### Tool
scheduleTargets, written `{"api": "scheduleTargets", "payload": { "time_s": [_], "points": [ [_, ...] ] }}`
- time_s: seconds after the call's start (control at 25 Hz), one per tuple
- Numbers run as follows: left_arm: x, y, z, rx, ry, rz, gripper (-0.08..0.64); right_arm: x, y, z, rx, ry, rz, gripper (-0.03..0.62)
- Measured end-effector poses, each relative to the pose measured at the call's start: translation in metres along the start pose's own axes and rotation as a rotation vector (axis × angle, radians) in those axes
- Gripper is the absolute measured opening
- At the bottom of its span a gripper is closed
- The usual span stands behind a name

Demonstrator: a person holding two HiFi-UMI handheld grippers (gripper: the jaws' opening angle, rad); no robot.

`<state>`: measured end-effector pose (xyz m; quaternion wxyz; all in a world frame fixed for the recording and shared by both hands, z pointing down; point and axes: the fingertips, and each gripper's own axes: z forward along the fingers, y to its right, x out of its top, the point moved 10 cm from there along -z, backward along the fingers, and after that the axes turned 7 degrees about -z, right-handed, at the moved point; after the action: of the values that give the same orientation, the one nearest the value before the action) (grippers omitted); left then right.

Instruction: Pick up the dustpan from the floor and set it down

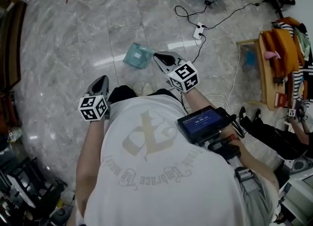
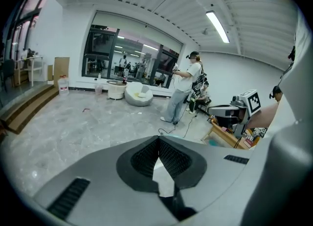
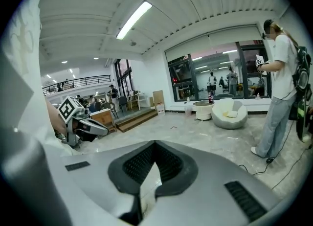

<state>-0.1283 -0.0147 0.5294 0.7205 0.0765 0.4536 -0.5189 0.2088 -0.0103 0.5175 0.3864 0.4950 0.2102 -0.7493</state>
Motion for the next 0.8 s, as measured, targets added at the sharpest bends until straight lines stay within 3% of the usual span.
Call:
{"api": "scheduleTargets", "payload": {
  "time_s": [0.24, 0.8],
  "points": [
    [-0.003, -0.009, -0.006, -0.023, -0.011, 0.018, 0.012, -0.004, -0.02, -0.006, -0.027, 0.014, 0.025, 0.017],
    [0.002, -0.016, -0.007, -0.034, -0.058, 0.018, 0.012, 0.013, -0.017, -0.001, -0.048, 0.014, 0.047, 0.015]
  ]
}}
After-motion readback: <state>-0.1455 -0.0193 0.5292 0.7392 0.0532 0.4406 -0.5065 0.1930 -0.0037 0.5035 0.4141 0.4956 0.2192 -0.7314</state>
